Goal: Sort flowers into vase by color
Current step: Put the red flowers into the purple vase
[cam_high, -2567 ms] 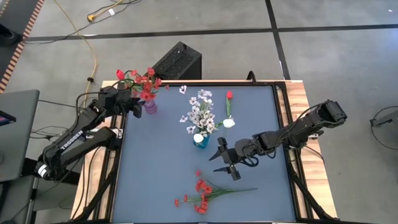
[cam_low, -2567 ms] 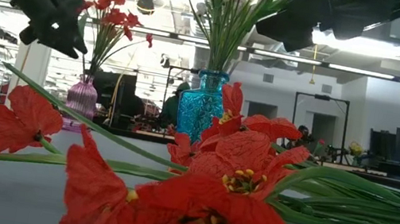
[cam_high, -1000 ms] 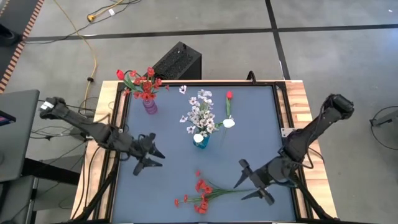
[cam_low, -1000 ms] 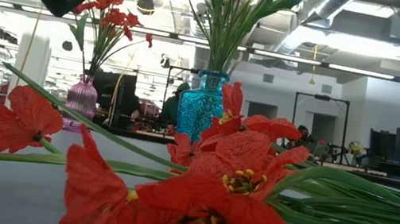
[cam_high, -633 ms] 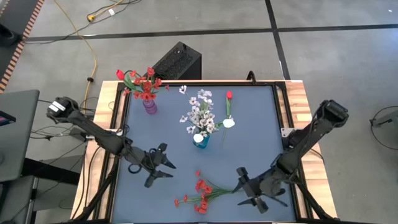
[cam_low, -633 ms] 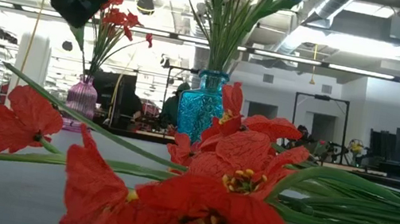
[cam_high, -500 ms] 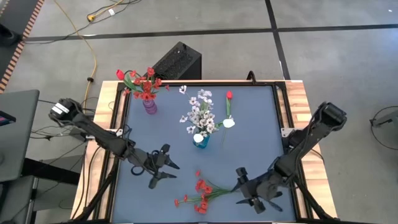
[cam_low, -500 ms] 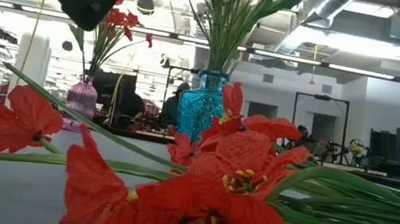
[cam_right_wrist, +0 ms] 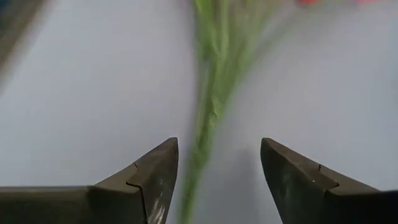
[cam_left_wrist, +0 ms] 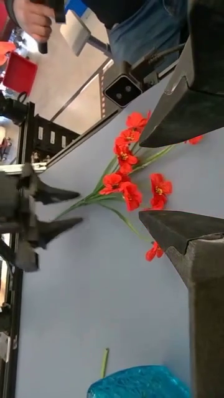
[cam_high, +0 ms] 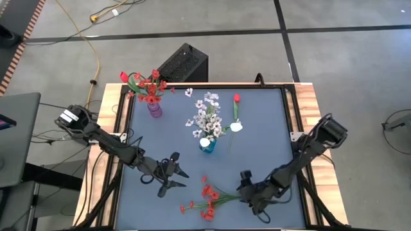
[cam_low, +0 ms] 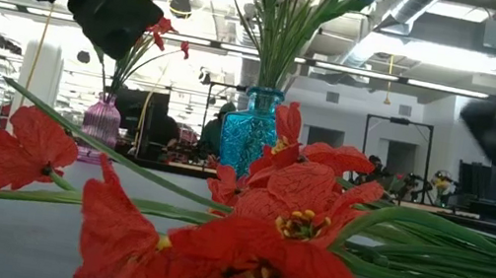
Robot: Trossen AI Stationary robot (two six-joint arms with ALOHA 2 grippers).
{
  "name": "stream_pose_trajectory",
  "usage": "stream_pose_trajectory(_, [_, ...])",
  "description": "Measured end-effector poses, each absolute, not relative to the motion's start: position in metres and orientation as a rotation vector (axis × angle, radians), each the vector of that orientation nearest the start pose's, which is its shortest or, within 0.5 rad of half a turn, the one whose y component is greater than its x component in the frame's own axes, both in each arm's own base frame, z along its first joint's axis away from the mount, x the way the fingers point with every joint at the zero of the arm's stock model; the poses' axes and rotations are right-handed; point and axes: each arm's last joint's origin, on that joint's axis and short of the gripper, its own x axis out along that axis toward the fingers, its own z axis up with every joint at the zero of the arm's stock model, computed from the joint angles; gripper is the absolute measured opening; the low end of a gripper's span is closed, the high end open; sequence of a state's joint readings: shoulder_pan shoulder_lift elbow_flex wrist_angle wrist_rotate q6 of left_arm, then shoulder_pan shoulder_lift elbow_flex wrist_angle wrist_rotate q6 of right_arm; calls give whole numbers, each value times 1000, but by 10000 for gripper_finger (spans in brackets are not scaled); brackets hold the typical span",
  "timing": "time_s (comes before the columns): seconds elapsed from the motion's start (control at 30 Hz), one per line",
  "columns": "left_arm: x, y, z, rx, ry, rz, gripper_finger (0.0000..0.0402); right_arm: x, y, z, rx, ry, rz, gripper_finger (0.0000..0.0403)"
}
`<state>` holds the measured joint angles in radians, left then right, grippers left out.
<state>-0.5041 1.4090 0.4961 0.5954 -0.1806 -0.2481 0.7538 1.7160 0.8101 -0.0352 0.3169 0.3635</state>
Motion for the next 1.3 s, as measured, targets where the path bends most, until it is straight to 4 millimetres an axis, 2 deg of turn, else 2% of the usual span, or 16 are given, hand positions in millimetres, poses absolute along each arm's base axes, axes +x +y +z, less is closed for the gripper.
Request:
stream_pose_trajectory(0.13, [236,-124,177,-139,333,-282,164,236,204,117,-104,941,198,247])
stream_pose_trajectory(0.23, [236,-124,177,-139,333,-282,164,237,204,112,-71,988,221,215])
stream_pose_trajectory(0.33, [236,-124,178,-139,333,-282,164,236,205,115,-51,997,253,151])
stream_pose_trajectory(0.5, [236,-124,178,-138,331,-275,164,230,202,132,-30,991,303,30])
stream_pose_trajectory(0.77, [236,-124,181,-150,302,-277,164,223,195,191,-33,770,413,39])
stream_pose_trajectory(0.97, [237,-124,182,-152,286,-279,164,216,192,244,-164,422,488,29])
stream_pose_trajectory(1.07, [237,-124,184,-156,266,-281,164,219,193,264,-243,211,478,29])
stream_pose_trajectory(1.17, [238,-125,190,-151,201,-292,164,232,193,271,-290,56,448,32])
stream_pose_trajectory(1.3, [238,-130,200,-90,89,-323,164,256,189,263,-319,-49,373,33])
